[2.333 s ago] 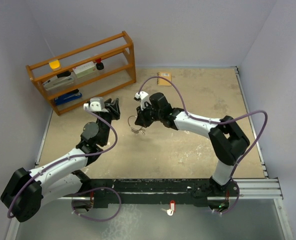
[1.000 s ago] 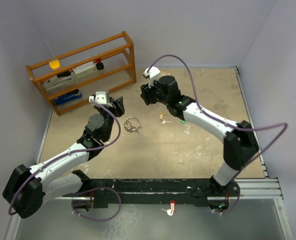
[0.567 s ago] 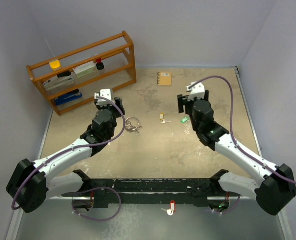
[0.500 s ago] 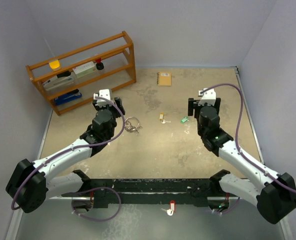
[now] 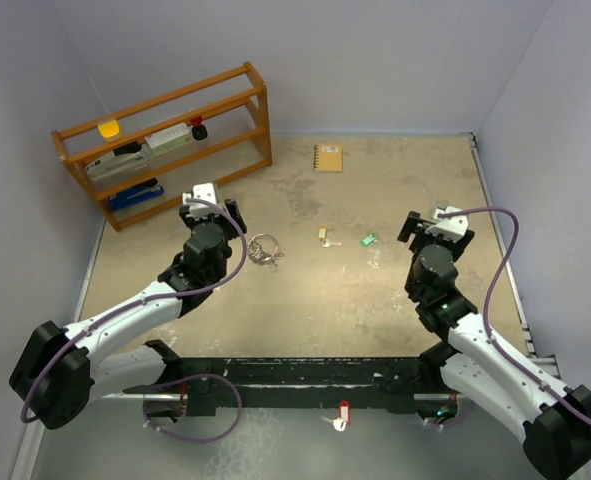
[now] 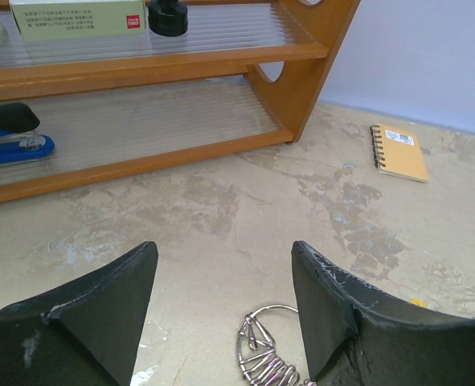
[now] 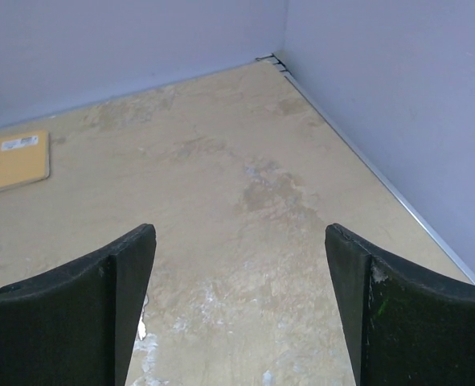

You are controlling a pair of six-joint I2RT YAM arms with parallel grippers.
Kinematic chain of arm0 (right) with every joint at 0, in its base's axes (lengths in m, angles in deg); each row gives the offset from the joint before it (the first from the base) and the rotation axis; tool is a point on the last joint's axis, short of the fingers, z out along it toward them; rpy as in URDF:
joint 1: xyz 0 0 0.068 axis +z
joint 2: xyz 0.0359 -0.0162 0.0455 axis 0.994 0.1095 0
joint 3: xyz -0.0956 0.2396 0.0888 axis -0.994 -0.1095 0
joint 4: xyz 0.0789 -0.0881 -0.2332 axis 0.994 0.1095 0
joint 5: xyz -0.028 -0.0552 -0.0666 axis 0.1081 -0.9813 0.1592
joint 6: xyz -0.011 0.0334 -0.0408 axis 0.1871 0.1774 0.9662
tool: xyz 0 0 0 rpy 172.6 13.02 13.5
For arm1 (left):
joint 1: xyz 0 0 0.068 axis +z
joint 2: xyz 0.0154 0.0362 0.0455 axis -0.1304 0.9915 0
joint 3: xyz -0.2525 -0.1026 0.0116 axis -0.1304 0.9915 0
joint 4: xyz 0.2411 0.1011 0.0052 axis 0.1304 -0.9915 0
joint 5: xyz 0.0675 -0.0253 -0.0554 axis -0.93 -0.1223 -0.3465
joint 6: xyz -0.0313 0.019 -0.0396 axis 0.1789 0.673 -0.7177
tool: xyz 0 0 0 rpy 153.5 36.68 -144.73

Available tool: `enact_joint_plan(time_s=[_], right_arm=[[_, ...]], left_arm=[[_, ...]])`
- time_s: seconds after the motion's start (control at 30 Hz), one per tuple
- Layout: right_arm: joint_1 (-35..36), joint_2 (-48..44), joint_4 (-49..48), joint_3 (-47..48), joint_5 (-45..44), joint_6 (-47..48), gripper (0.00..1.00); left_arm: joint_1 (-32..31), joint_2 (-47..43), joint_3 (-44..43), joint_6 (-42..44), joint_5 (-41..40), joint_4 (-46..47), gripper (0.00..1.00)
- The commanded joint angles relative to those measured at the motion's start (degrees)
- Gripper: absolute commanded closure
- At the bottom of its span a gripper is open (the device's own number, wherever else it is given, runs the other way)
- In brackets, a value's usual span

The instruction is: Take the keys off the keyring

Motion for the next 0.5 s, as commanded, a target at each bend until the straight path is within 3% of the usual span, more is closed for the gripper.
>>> enact_joint_plan(time_s=[0.0,0.47], right_arm=[[-0.03,-0.75,-1.86,0.03,-8.62,-3.47,0.11],[-0.03,-2.09,-2.21,-0.75,-10.94,-4.47,0.1]], left_arm=[[0.16,-0.34,0.3,-1.69,-0.99,1.24,0.34],[0.18,-2.25,2.05,-1.43,-3.48,0.96,0.33]])
